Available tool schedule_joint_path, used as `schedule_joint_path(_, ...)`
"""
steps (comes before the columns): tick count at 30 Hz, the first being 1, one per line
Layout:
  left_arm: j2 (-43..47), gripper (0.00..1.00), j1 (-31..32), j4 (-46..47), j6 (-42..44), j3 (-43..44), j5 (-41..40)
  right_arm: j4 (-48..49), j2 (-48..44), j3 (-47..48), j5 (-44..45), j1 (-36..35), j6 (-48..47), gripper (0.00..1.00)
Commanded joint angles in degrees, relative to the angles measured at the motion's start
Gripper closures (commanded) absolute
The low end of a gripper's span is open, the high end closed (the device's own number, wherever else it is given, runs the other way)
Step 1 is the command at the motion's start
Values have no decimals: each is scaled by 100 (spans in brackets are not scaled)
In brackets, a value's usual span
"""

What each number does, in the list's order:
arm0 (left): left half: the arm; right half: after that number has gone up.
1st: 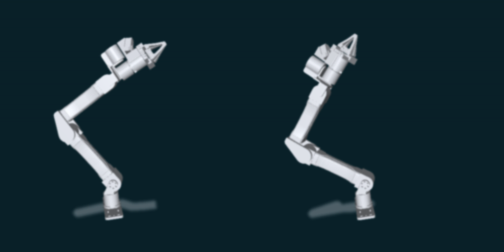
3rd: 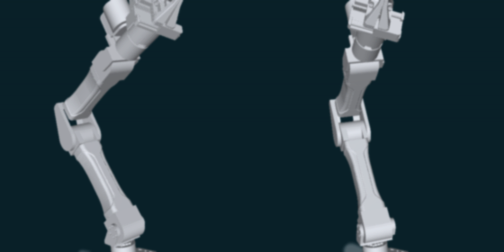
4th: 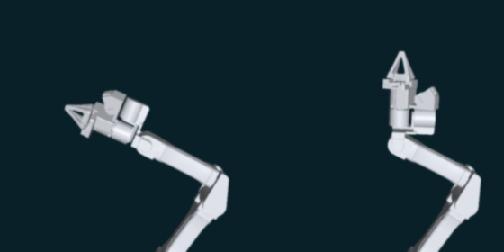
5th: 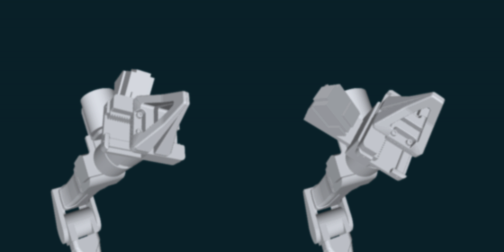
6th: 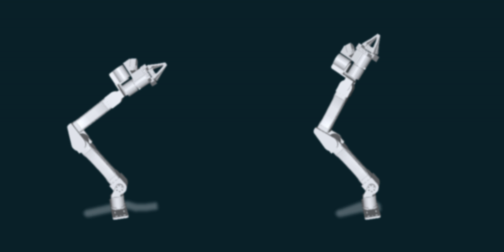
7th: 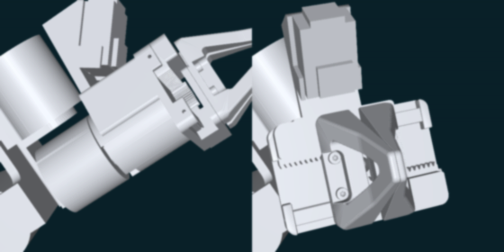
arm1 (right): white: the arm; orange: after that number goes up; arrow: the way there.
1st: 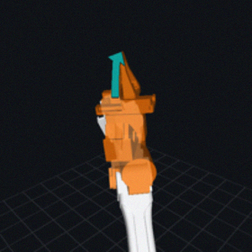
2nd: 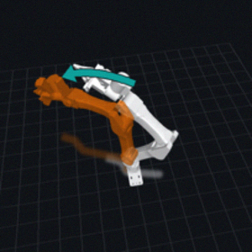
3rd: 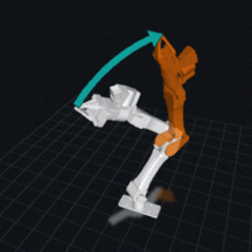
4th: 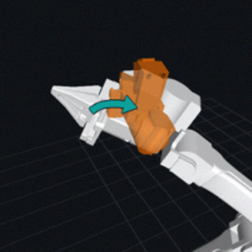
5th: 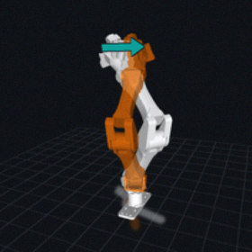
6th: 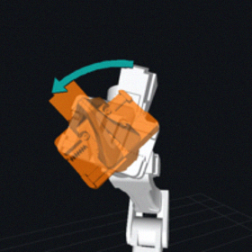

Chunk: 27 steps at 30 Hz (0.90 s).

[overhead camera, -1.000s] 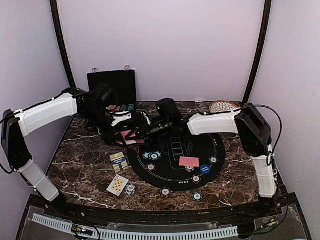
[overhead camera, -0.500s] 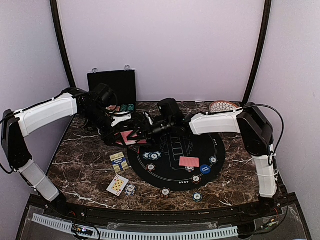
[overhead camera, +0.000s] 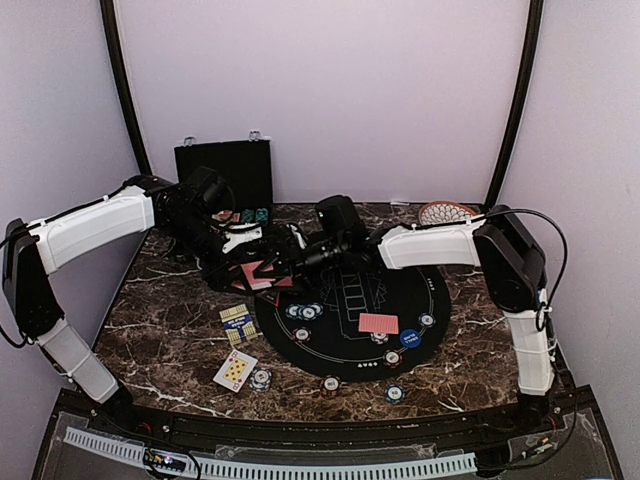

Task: Distribute texas hold em gaming equipment
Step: Pick up the poker card from the face-down deck piles.

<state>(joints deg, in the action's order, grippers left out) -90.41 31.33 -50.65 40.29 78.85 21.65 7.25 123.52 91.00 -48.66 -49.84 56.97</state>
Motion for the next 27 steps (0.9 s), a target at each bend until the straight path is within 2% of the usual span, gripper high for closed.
schedule_joint_path(1, 157, 100, -31, -81, 57, 192, 129, 155, 73, 238, -84, 43, 33, 43)
schedule_joint_path(12, 182, 100, -31, -98, 55, 167, 92, -365, -247, 24, -22, 186, -341, 66)
schedule_joint_path(18, 169, 100, -31, -91, 66, 156, 49, -287, -466, -200, -21, 186, -291, 77)
schedule_joint_path(27, 112, 100, -31, -73, 80, 155, -4, 515, -845, -688, -130, 185, 296, 84)
